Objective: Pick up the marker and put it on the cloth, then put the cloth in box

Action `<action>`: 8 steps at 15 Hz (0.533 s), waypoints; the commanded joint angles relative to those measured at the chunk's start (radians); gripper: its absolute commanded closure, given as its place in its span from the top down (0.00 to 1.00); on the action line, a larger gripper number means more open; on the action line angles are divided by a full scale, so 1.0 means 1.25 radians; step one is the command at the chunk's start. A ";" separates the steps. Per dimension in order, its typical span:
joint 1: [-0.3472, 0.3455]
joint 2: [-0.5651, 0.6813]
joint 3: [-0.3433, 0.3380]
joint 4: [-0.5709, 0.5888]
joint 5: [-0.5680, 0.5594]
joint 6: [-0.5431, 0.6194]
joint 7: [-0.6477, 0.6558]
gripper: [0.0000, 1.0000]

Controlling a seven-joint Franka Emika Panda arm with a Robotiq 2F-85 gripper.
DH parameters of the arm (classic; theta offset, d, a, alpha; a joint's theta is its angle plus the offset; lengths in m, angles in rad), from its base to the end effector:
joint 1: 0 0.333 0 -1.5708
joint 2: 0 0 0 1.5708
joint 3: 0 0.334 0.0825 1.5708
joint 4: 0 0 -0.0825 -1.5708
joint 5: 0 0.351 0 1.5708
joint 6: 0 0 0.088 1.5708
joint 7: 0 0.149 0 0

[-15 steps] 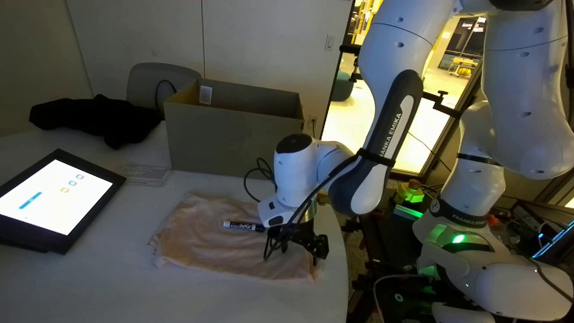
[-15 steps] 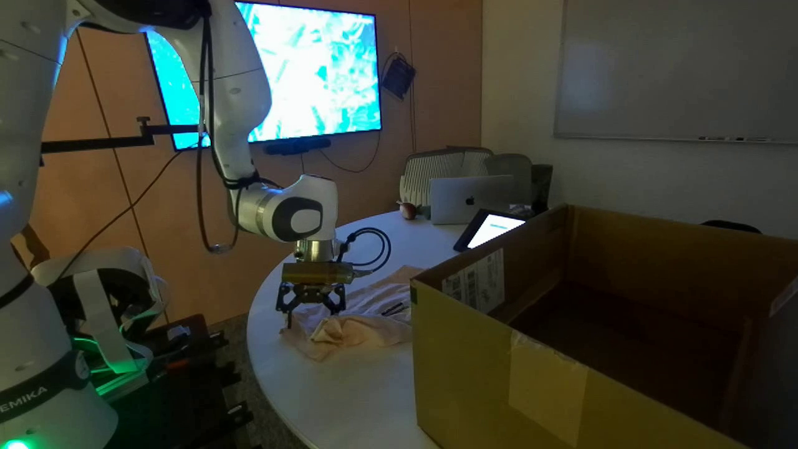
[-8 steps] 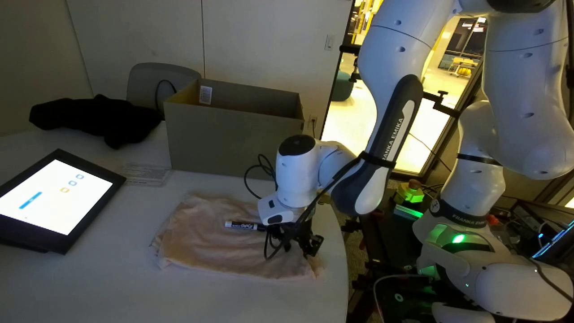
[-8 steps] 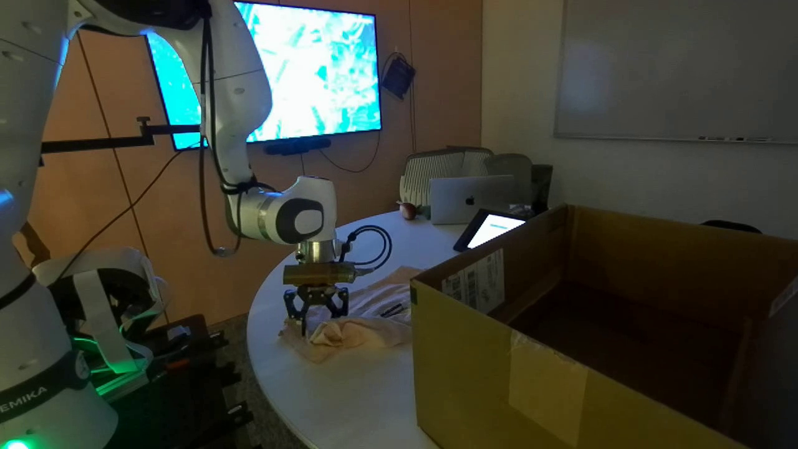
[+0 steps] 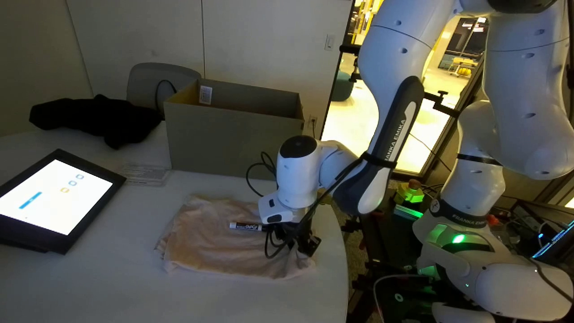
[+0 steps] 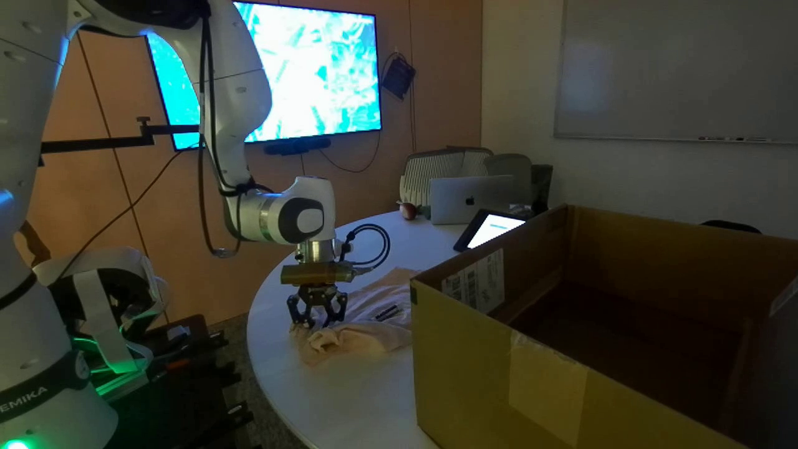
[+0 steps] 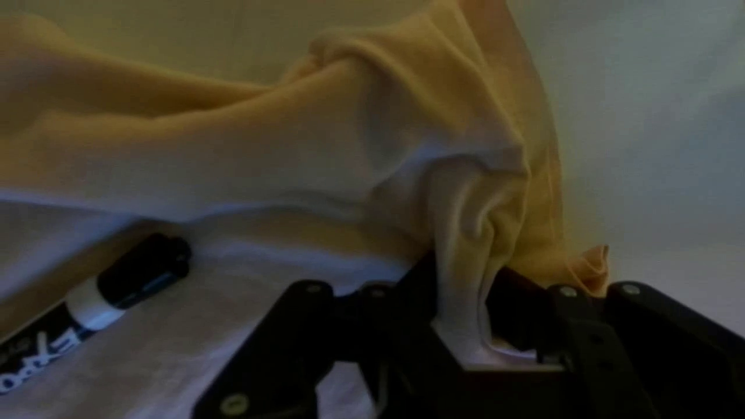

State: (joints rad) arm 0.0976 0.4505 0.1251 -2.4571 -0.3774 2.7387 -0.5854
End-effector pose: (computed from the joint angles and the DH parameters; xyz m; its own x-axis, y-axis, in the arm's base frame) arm 0.4282 0.1120 0.1155 0.3909 0.9074 -0.1545 0.9131 -0.4034 -0.0594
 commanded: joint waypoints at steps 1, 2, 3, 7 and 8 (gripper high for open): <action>0.009 -0.007 -0.020 -0.004 -0.029 0.005 0.042 0.15; 0.008 -0.014 -0.024 -0.005 -0.032 0.007 0.051 0.16; 0.009 -0.026 -0.031 -0.008 -0.039 0.008 0.062 0.17; 0.024 -0.084 -0.078 -0.016 -0.102 0.021 0.127 0.14; 0.031 -0.094 -0.093 -0.015 -0.127 0.027 0.153 0.14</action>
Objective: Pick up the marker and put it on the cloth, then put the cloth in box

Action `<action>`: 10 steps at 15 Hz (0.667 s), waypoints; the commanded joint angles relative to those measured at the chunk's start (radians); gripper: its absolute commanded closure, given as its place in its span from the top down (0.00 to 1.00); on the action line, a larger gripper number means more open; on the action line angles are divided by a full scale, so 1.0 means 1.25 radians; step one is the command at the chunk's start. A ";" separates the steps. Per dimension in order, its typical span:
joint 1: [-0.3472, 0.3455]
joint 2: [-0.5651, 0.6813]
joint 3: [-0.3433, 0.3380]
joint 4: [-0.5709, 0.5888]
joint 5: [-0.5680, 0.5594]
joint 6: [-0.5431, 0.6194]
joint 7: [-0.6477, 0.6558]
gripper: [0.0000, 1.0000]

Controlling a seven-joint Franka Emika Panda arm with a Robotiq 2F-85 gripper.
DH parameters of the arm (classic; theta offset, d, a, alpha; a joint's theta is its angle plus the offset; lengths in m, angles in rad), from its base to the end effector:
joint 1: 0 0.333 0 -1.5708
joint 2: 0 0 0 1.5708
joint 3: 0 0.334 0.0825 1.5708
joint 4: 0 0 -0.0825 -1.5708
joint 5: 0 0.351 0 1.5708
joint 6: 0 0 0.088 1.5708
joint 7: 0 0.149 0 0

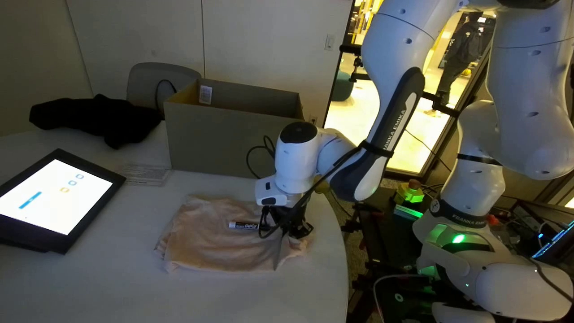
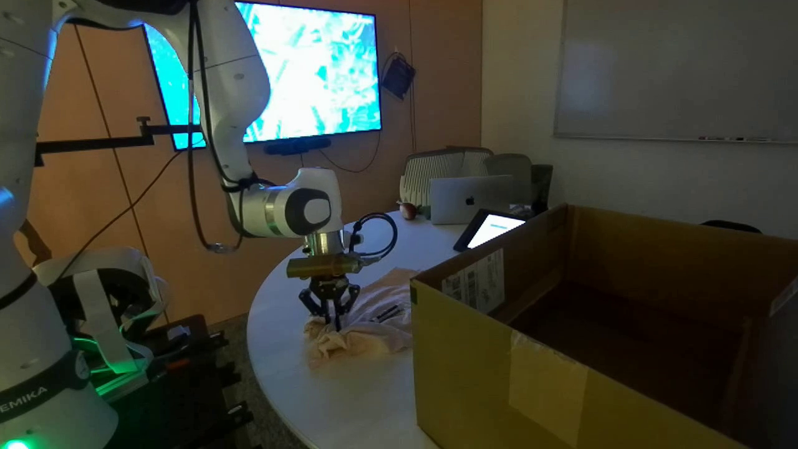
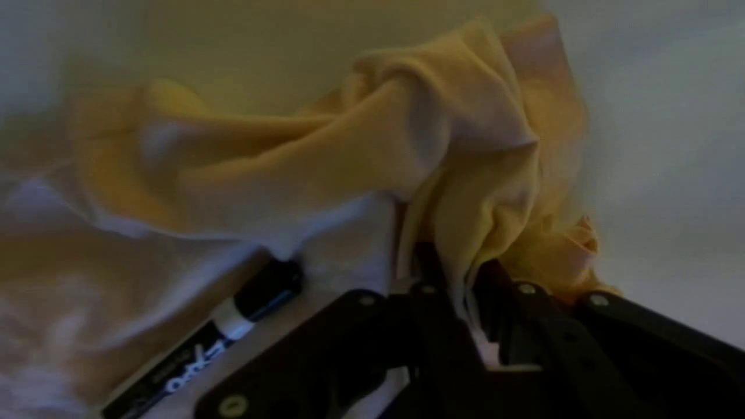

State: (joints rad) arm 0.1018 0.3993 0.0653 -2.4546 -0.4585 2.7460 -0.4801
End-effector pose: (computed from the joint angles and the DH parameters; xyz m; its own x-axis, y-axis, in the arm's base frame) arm 0.4454 0.0885 0.1379 0.4710 0.8680 -0.1573 0.8810 -0.4719 0.0344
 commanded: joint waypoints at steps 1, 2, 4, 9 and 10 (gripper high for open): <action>0.028 -0.067 -0.055 -0.016 -0.081 0.026 0.087 0.14; 0.033 -0.077 -0.067 -0.015 -0.104 0.032 0.110 0.15; 0.040 -0.093 -0.086 -0.007 -0.146 0.040 0.164 0.15; 0.057 -0.066 -0.127 0.077 -0.147 0.037 0.333 0.13; 0.055 -0.046 -0.130 0.106 -0.133 0.024 0.359 0.12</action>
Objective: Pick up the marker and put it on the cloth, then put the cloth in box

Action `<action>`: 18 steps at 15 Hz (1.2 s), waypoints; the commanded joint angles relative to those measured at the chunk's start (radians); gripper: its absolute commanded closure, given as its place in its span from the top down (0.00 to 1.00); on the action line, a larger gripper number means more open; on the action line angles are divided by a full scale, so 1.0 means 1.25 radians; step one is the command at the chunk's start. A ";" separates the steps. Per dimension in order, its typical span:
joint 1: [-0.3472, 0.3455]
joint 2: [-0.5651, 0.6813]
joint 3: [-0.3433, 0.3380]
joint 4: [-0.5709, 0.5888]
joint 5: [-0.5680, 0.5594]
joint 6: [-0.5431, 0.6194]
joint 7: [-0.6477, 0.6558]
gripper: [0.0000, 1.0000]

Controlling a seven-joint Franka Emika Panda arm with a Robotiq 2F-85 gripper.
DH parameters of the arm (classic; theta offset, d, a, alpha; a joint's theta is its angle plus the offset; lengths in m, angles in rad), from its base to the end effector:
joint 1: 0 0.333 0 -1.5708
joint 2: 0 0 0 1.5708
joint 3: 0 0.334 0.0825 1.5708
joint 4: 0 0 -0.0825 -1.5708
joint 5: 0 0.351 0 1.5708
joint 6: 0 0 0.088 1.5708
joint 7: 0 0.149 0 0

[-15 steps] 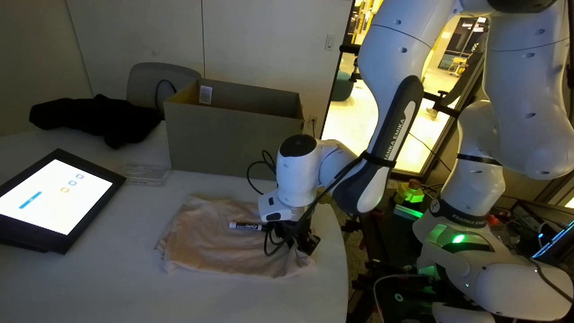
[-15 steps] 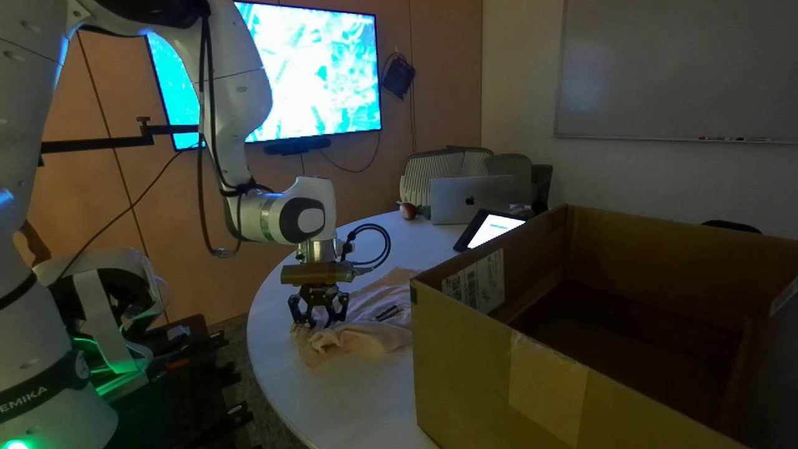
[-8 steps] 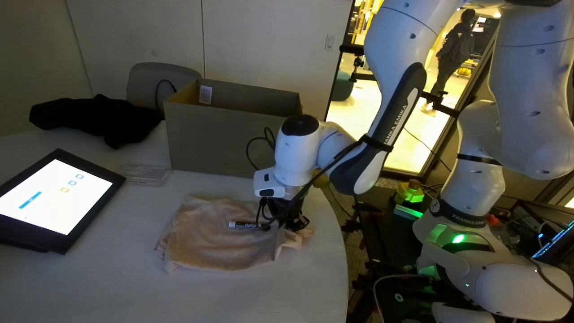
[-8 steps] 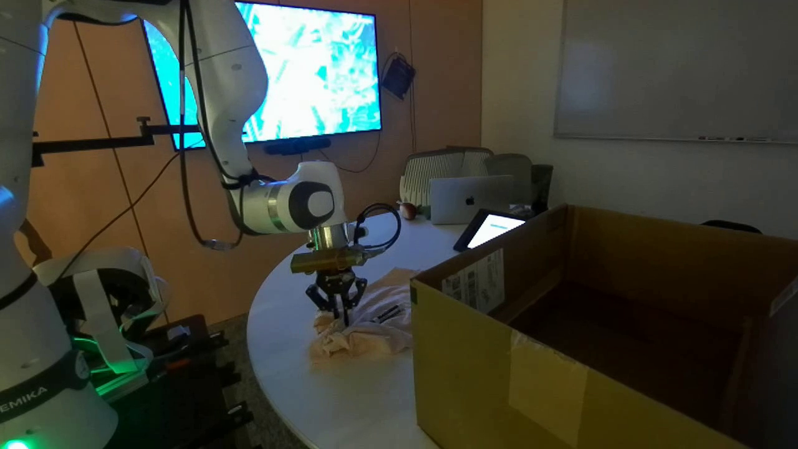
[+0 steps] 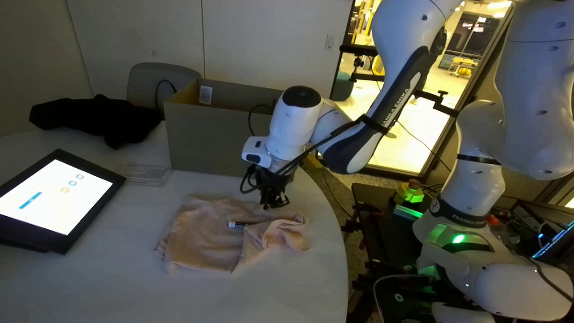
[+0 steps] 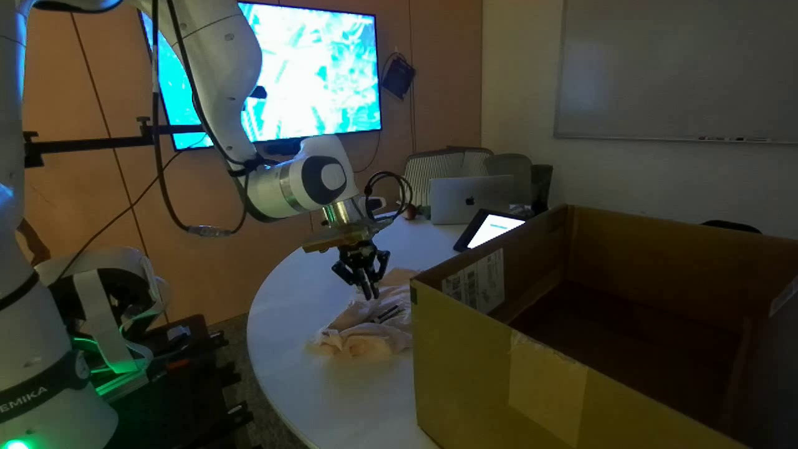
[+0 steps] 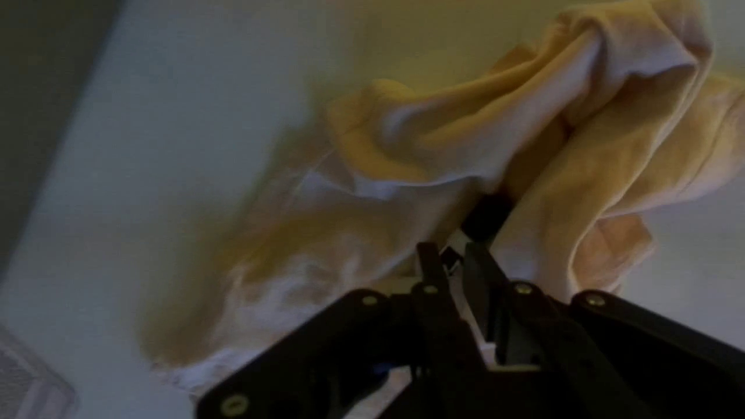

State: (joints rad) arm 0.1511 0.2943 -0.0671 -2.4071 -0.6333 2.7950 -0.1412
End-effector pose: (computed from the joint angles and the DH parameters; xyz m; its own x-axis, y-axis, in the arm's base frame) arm 0.4927 0.0595 0.2035 0.6866 0.7263 -0.0324 0.7064 -0.6559 0.2662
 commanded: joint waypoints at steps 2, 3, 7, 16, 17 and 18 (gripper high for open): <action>0.017 0.078 -0.033 0.115 0.018 -0.037 0.149 0.13; 0.005 0.095 -0.022 0.135 0.033 -0.056 0.161 0.12; -0.010 0.152 0.016 0.211 0.167 -0.126 0.137 0.45; 0.004 0.330 0.070 0.548 0.382 -0.284 0.177 1.00; 0.010 0.356 0.072 0.586 0.388 -0.300 0.183 1.00; 0.016 0.380 0.073 0.619 0.391 -0.309 0.187 1.00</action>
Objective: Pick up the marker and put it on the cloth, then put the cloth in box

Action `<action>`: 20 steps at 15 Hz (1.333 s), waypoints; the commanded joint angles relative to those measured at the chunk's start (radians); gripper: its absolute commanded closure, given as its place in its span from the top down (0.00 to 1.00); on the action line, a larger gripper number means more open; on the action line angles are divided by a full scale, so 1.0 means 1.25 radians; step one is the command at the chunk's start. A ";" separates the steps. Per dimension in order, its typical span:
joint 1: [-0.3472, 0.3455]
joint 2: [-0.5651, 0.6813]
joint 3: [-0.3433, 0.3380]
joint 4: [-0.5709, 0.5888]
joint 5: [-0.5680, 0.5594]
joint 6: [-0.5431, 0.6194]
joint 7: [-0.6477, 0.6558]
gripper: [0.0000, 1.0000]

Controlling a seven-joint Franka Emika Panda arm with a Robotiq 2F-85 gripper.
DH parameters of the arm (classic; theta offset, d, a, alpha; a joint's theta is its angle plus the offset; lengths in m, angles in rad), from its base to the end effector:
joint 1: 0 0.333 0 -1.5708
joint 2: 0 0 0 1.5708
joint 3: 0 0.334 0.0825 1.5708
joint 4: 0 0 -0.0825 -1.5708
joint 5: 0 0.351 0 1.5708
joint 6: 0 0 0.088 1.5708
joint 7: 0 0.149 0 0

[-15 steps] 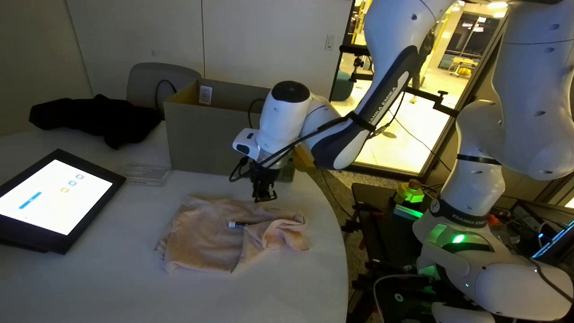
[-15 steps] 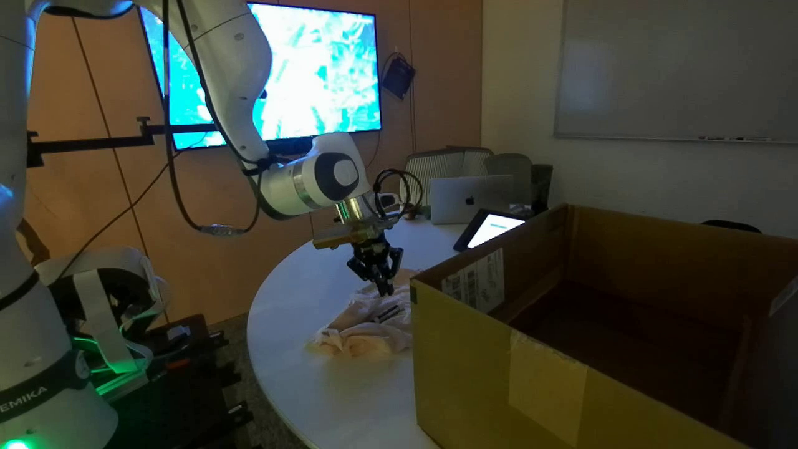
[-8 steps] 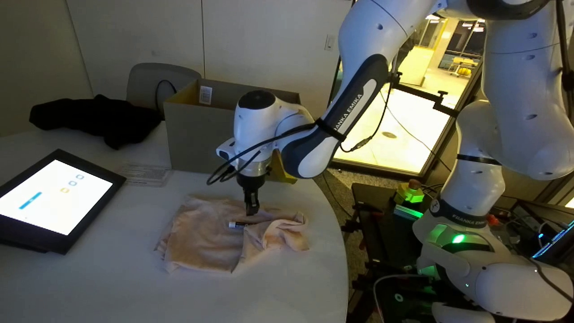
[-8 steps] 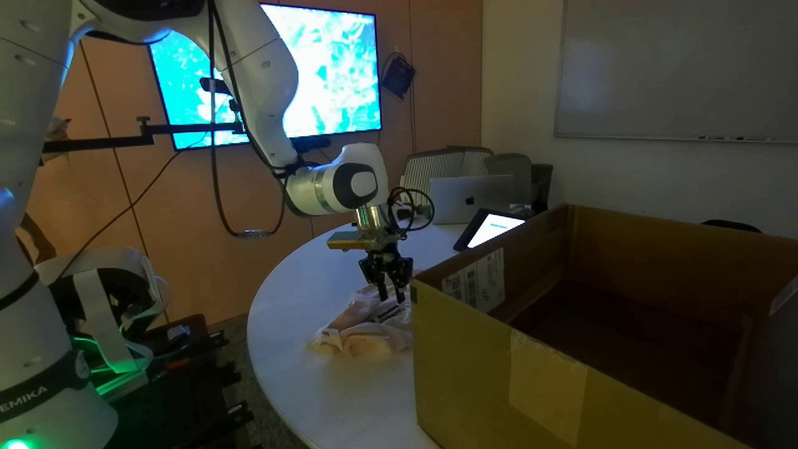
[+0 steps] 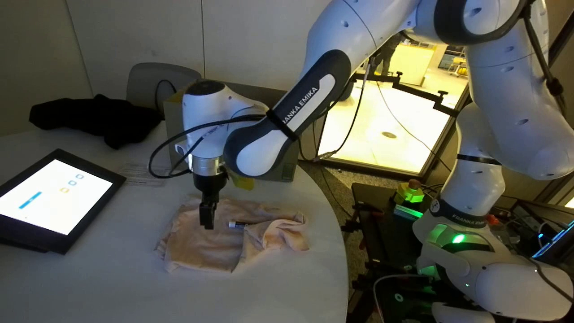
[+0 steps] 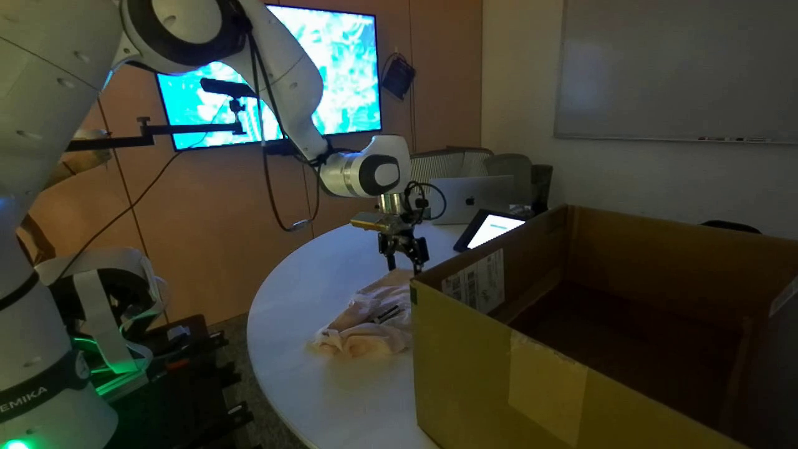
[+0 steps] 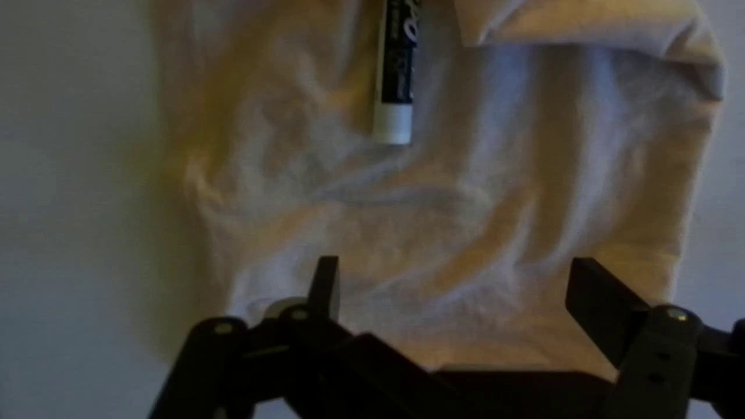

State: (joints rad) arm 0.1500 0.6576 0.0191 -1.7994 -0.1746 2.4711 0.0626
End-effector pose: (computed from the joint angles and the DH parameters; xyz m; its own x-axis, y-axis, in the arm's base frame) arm 0.6373 0.1038 0.1797 0.9714 0.2370 0.0144 0.2345 -0.9672 0.0976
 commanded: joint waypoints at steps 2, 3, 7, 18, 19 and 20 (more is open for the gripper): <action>0.028 0.142 0.004 0.205 0.025 -0.076 0.034 1.00; 0.033 0.168 0.002 0.238 0.022 -0.087 0.039 1.00; 0.037 0.260 -0.007 0.365 0.020 -0.133 0.040 1.00; -0.051 0.381 0.009 0.557 0.057 -0.244 -0.046 1.00; -0.057 0.390 0.013 0.566 0.065 -0.253 -0.061 1.00; -0.066 0.397 0.023 0.576 0.075 -0.265 -0.082 1.00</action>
State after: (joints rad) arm 0.0964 1.0913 0.0189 -1.1752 -0.1210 2.1999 0.0337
